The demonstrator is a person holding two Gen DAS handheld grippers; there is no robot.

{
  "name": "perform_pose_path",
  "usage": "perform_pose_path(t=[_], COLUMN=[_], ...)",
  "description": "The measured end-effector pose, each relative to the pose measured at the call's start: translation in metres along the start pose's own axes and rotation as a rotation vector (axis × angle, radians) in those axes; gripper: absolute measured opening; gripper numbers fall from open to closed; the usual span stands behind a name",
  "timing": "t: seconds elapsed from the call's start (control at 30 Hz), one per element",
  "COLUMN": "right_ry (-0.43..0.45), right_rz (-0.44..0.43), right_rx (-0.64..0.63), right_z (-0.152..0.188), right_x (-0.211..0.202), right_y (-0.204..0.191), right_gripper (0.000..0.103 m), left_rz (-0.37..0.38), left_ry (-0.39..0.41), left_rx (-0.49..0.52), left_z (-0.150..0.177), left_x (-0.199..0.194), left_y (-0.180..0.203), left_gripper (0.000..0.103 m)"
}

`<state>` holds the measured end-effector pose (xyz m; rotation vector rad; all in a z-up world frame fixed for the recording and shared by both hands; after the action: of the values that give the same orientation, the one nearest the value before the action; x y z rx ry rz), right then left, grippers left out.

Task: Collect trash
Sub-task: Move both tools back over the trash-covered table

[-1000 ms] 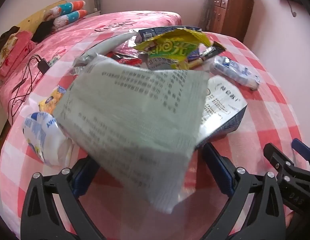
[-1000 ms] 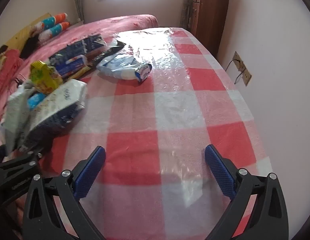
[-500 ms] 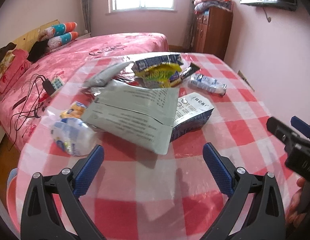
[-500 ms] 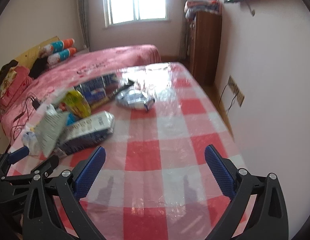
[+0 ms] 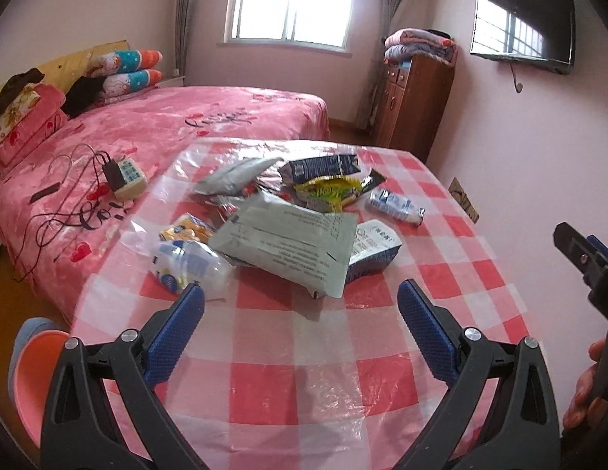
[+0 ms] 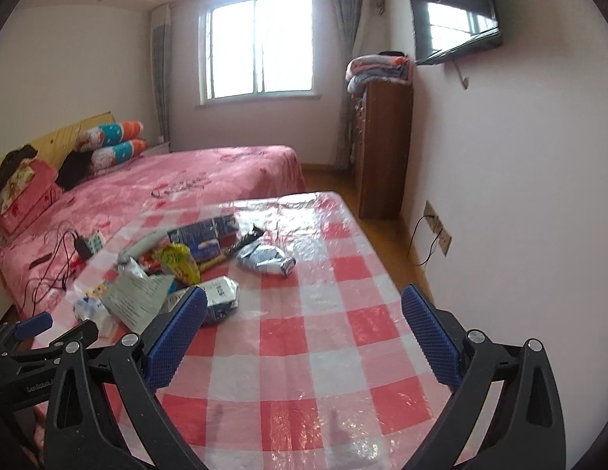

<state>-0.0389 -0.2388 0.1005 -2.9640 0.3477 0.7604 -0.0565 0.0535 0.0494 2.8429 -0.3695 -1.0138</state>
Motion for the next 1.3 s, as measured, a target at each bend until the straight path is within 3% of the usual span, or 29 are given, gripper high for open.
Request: perform_pose_path(t=[0.33,0.57,1.3], right_ry=[0.051,0.064,0.069], right_rz=[0.023,0.039,0.037], right_rx=[0.017,0.01,-0.005], right_z=[-0.011,-0.011,-0.006], right_x=[-0.031,-0.038,-0.031], right_y=[0.01,0.011,0.014], right_gripper=[0.098,0.098,0.098], left_rz=[0.007,-0.03,-0.029], left_ry=[0.077,0.145,0.124], left_rx=[0.011,0.024,0.016], left_z=[-0.009,-0.013,-0.008], left_x=[-0.031,-0.047,-0.044], left_y=[0.002,0.003,0.003], left_gripper=[0.099,0.099,0.099])
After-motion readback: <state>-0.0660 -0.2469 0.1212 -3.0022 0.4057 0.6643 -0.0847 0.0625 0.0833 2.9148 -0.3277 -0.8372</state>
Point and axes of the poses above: each gripper's, at about its wrist camera, not at the fingertips, and x roughly the way its jaws point, y to its right, z to its underside, the point moved 8 cm from there along x, roughly the way its jaws point, and after that the axes turned 5 degrees about z, right-handed, at the moved point
